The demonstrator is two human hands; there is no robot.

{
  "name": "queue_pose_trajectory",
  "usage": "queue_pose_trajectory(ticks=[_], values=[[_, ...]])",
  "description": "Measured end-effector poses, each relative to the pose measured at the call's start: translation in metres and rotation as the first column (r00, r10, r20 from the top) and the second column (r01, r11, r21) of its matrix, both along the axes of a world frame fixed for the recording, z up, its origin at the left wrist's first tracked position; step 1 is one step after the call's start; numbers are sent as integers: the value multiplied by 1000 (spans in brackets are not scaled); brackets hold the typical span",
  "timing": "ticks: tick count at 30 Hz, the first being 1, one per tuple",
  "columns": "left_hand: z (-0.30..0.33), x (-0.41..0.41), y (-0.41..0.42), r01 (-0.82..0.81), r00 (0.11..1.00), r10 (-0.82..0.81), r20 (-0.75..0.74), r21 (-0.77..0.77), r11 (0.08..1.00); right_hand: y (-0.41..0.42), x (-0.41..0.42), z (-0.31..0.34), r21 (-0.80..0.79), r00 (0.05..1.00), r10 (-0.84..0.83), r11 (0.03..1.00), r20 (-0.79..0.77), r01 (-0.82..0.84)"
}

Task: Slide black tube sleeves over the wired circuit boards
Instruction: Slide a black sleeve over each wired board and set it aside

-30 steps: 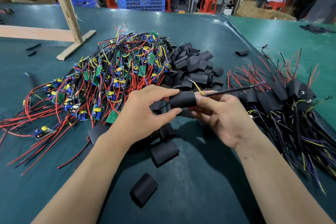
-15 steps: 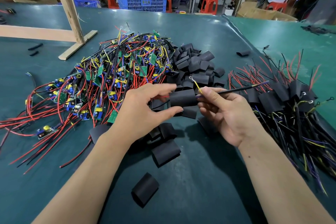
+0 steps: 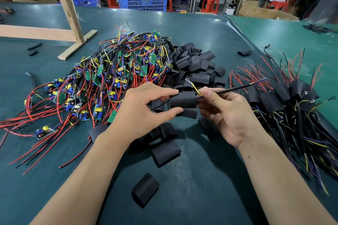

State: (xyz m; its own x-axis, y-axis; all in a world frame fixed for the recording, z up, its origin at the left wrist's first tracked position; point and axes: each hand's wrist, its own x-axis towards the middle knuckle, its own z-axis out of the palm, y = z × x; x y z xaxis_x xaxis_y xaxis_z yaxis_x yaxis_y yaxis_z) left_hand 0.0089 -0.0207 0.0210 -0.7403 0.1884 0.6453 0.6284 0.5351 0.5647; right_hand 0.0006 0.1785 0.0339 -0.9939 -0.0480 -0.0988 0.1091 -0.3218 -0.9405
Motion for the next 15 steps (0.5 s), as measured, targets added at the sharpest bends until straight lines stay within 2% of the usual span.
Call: queue_pose_trajectory(ticks=[11,15], values=[[-2,-2,0,1,1000,-1,-24,16,1000,0,-1,-2,-14,1000,28,1000,-4,-28],[-3,-3,-2,2,1000,-2,-30,6,1000,0,2,0,52,983,182,982,26,-183]])
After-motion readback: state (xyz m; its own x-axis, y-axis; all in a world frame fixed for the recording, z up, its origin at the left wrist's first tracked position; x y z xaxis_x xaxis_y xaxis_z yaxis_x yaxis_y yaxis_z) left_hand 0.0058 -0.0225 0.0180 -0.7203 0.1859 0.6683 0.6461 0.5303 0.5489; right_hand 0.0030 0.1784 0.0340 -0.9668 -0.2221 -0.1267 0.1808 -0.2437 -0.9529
